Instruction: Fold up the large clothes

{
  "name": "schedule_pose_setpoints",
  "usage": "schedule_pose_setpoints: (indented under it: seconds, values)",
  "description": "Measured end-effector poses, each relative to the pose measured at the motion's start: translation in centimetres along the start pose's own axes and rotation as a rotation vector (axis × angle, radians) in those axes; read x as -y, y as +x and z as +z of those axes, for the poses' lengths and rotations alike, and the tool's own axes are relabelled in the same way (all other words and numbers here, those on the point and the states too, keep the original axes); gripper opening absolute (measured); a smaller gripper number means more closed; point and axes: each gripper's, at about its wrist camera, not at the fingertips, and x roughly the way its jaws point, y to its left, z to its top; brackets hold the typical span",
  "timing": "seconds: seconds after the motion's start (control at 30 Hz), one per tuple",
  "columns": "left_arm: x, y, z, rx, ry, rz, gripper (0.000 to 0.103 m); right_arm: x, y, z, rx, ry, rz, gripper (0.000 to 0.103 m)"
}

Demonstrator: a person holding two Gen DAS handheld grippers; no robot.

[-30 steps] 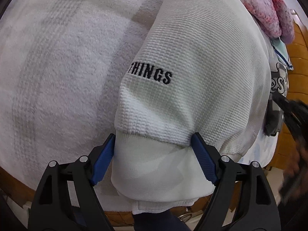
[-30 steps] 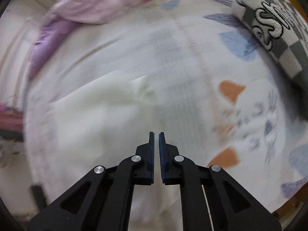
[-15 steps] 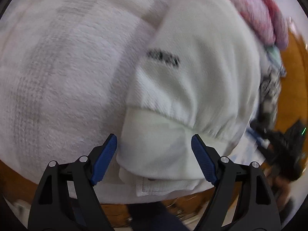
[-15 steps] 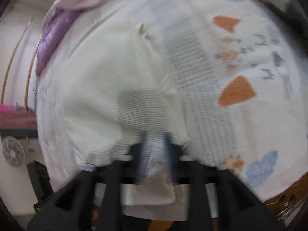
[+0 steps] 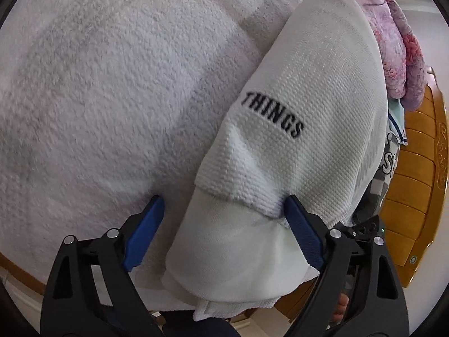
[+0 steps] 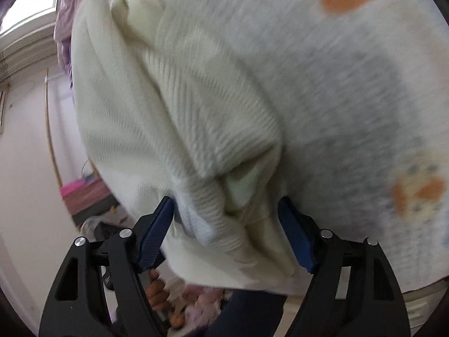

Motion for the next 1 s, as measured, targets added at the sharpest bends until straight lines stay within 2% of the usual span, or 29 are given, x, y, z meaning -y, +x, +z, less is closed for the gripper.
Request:
schedule_pose_setpoints:
  seconds: [0.1, 0.17, 0.27, 0.37, 0.43, 0.5, 0.6, 0.63, 0.7, 0.87, 1.0]
  values:
    - [0.4, 0.4, -0.6, 0.005, 0.0, 0.001, 0.086, 0.0, 0.5, 0.9, 0.013, 0.029, 0.005, 0.075]
    - [1.0, 0.9, -0.4, 0.011, -0.002, 0.008, 0.086, -0.6, 0.5, 0.7, 0.019, 0.005, -0.029, 0.075]
    - [2.6, 1.7, -0.5, 0.016, 0.003, -0.003, 0.077, -1.3, 1.0, 0.5, 0.048, -0.009, -0.059, 0.075]
    - [3.8, 2.0, -0.7, 0.028, 0.005, 0.019, 0.069, -1.6, 1.2, 0.2, 0.053, -0.009, -0.069, 0.074]
    - [5.7, 2.5, -1.0, 0.021, 0.02, 0.026, 0.059, -2.9, 2.3, -1.4, 0.04, -0.03, -0.078, 0.061]
    - [6.9, 2.5, -1.1, 0.007, 0.042, 0.033, 0.044, -3.6, 2.5, -1.8, 0.03, -0.029, -0.06, 0.05]
    - [8.3, 1.7, -1.1, -0.005, 0.073, 0.043, 0.03, -4.1, 2.4, -2.0, 0.034, -0.014, -0.027, 0.033]
    - [8.8, 1.3, -1.0, -0.006, 0.087, 0.045, 0.03, -4.6, 2.0, -2.2, 0.045, -0.029, -0.024, 0.029]
    - [10.0, 0.3, -1.0, 0.004, 0.101, 0.031, 0.029, -5.9, 0.9, -2.8, 0.069, -0.078, -0.027, 0.026]
    - [12.5, -3.2, -1.0, 0.041, 0.11, -0.044, 0.028, -10.0, -3.0, -4.5, 0.13, -0.147, 0.032, 0.025]
    - [15.1, -7.1, -0.5, 0.078, 0.12, -0.091, 0.028, -14.2, -5.5, -6.0, 0.173, -0.233, 0.035, 0.024]
